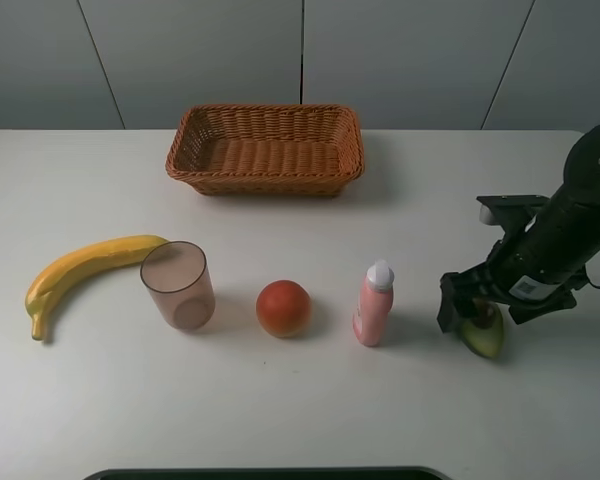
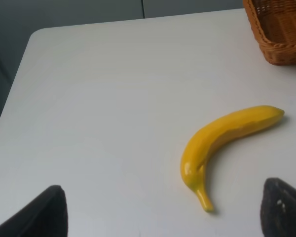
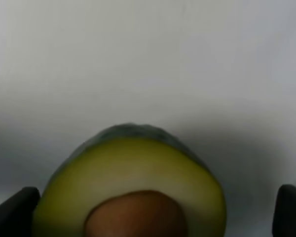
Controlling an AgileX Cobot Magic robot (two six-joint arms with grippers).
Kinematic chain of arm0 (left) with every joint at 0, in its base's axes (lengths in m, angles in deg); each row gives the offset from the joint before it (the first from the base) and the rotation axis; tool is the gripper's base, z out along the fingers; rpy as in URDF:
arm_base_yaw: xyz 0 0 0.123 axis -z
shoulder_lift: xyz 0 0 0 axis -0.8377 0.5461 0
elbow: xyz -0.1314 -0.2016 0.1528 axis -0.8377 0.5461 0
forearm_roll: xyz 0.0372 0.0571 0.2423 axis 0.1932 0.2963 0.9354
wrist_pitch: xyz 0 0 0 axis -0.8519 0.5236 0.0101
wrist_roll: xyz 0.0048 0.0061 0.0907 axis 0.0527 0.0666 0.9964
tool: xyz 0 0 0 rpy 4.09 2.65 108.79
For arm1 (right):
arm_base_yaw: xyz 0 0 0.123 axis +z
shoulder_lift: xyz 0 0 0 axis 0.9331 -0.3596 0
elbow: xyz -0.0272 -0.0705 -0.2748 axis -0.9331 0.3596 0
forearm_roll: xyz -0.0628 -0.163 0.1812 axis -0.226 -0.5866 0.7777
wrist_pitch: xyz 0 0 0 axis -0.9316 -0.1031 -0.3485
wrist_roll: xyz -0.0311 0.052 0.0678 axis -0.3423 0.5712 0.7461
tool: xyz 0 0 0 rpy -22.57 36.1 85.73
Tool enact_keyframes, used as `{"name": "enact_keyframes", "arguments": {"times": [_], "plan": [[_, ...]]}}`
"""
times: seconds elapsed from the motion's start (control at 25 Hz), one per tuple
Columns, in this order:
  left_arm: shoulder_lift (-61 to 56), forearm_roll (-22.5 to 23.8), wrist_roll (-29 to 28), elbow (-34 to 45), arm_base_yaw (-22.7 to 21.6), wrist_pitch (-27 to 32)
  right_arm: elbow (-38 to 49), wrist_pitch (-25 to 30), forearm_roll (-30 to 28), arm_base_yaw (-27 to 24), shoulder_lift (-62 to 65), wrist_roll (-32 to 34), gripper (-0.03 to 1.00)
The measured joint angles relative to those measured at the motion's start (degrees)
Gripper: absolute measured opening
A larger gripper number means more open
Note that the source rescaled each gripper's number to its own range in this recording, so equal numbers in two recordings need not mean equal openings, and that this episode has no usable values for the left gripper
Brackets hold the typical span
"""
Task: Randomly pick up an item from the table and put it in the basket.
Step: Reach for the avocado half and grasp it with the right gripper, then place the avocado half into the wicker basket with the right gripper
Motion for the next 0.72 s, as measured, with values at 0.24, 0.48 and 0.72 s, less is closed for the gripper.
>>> {"name": "enact_keyframes", "arguments": {"times": [0.24, 0.48, 0.72], "plan": [[0.0, 0.0, 0.0, 0.0, 0.0, 0.0, 0.0, -0.72, 0.13, 0.07, -1.11, -0.11, 1.0], [0.0, 0.0, 0.0, 0.0, 0.0, 0.0, 0.0, -1.32, 0.71, 0.07, -1.11, -0.48, 0.0], [0.0, 0.0, 0.0, 0.0, 0.0, 0.0, -0.7, -1.32, 1.21, 0.07, -1.11, -0.64, 0.02]]}}
